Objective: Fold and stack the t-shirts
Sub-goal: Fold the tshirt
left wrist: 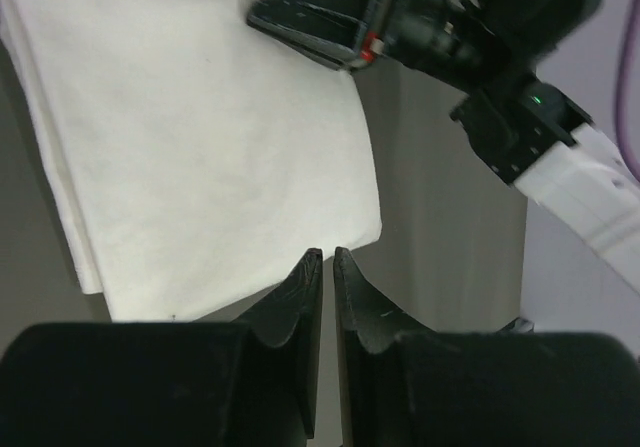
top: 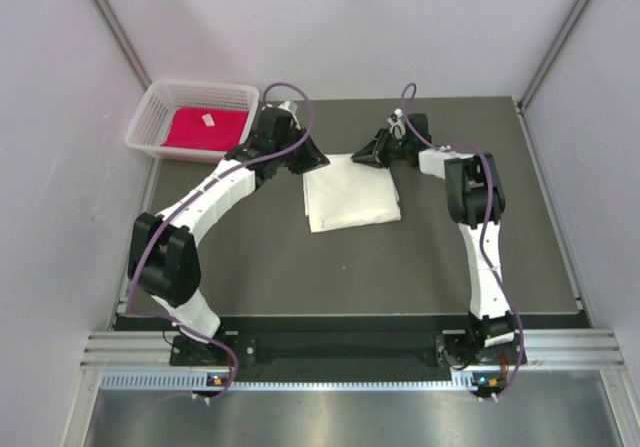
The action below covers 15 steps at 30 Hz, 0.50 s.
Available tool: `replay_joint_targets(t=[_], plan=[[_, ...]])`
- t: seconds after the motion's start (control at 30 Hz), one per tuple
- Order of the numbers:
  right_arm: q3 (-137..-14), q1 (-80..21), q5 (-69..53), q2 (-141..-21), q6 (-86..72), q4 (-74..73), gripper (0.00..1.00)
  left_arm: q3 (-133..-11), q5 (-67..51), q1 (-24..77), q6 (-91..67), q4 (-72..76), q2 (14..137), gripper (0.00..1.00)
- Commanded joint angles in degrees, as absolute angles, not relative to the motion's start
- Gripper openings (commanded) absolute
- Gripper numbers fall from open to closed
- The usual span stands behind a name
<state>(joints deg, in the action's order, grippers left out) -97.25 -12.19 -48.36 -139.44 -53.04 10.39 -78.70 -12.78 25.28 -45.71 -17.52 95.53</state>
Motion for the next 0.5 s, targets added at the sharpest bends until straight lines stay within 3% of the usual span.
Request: replay_joint_targets(t=[0.0,0.27,0.47], plan=[[-105.02,-10.90,-48.43,-145.35,-56.16,17.14,0.18,-83.23,-12.22,28.03,-38.86,-18.72,95.71,0.14],[-115.74,-7.74,-49.48,-151.35,-59.23,16.17,0.19,-86.39,-13.54,29.36,-37.00,-15.21,102.91,0.14],[-110.67,-5.63,-49.66,-143.19,-56.34,10.11,0.19,-90.00,-15.02,27.16,-40.15,-7.32,112.49,0.14]])
